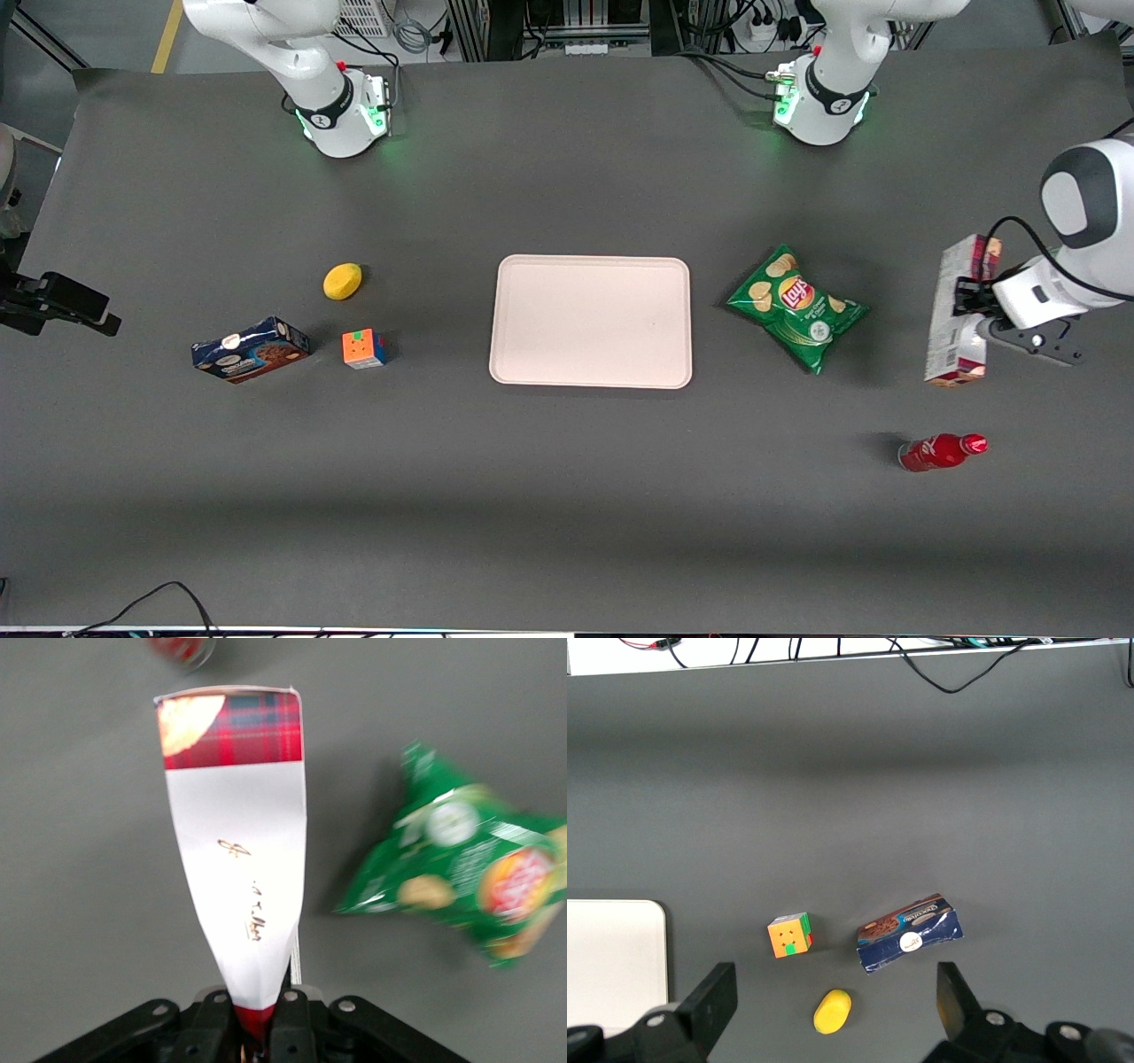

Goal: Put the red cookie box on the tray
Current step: 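Lift the cookie box and carry it over the chip bag to the tray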

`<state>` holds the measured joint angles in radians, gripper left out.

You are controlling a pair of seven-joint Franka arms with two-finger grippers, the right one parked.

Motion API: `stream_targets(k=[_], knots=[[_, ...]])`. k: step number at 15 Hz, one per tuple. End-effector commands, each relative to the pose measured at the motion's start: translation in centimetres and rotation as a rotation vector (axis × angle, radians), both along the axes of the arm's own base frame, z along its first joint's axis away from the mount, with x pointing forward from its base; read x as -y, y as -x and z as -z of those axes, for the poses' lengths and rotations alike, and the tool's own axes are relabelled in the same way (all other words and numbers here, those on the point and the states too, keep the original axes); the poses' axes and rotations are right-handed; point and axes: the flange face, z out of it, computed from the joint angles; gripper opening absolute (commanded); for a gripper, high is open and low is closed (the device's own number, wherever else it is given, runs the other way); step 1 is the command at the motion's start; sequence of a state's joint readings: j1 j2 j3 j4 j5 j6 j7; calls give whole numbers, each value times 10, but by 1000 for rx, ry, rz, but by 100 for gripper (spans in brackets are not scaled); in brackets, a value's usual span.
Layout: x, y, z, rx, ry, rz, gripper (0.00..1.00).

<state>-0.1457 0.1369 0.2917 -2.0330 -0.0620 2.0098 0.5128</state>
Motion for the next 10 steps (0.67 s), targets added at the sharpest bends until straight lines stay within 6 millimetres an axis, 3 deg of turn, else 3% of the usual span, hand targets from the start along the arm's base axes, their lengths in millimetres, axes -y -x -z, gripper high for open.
stream_targets(k=[1, 3, 5, 8, 10], knots=[[108, -20, -52, -20, -23, -130, 0], [187, -20, -62, -2, -29, -188, 0], [260, -14, -56, 2, -32, -244, 0], [349, 5, -25, 10, -31, -335, 0], [386, 17, 8, 25, -35, -378, 0]])
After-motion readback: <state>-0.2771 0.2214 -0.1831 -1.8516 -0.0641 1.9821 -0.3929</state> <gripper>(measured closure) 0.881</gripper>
